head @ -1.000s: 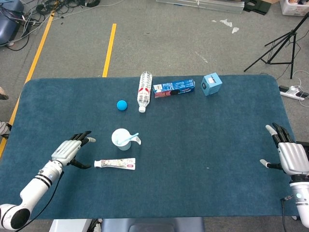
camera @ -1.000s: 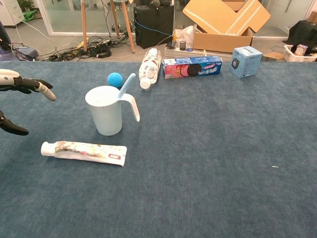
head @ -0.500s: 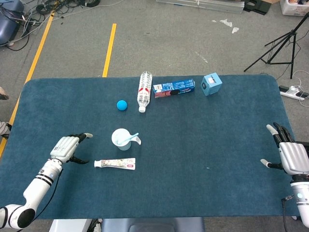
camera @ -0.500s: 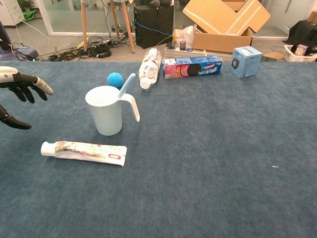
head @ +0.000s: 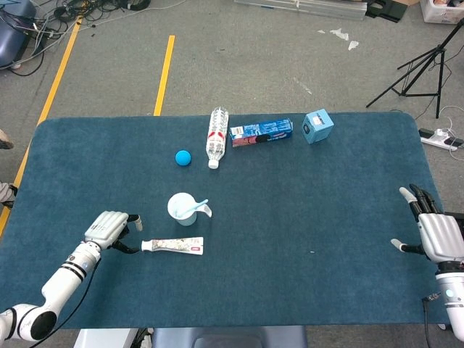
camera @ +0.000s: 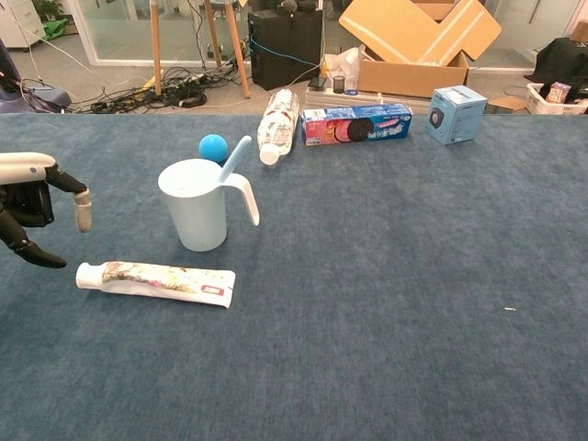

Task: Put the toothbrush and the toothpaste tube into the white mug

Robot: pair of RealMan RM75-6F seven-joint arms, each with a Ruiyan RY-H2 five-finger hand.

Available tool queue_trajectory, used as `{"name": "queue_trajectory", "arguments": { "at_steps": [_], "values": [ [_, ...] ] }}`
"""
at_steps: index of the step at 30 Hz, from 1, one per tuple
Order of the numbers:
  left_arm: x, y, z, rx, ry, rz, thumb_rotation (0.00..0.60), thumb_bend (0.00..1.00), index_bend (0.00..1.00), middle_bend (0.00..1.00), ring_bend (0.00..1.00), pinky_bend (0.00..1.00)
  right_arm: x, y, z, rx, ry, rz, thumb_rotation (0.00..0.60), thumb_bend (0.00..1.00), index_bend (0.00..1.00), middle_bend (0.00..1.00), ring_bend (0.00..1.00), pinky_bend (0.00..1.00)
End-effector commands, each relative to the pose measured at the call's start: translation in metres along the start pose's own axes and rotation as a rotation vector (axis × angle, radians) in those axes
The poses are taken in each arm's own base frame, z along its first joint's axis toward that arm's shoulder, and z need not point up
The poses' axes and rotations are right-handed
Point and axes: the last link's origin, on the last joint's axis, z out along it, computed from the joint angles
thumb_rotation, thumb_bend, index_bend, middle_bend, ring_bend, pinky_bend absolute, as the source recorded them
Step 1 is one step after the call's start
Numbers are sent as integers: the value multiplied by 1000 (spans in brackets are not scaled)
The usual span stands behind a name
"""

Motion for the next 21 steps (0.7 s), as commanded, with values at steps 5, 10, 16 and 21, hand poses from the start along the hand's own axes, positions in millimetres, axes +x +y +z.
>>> {"name": "queue_trajectory", "arguments": {
  "at_steps": [5,10,16,21],
  "values": [
    [-3,8,6,-16,-22,-4,600,8,447,1000,1000,1000,0,0,0,0,0,0,600,15,109,19,11,397],
    [-8,15,9,-30,-34,0,600,0,427,1000,1000,1000,0,-1,0,3,-1,0,600,15,109,19,11,397],
    [-17,20,14,-35,-53,3,600,0,425,1000,1000,1000,-1,-1,0,4,-3,-1,600,15,109,19,11,397],
    [-21,22,22,-28,-39,-3,600,0,436,1000,1000,1000,-2,-1,0,4,-7,-2,600,15,109,19,11,397]
  ]
}}
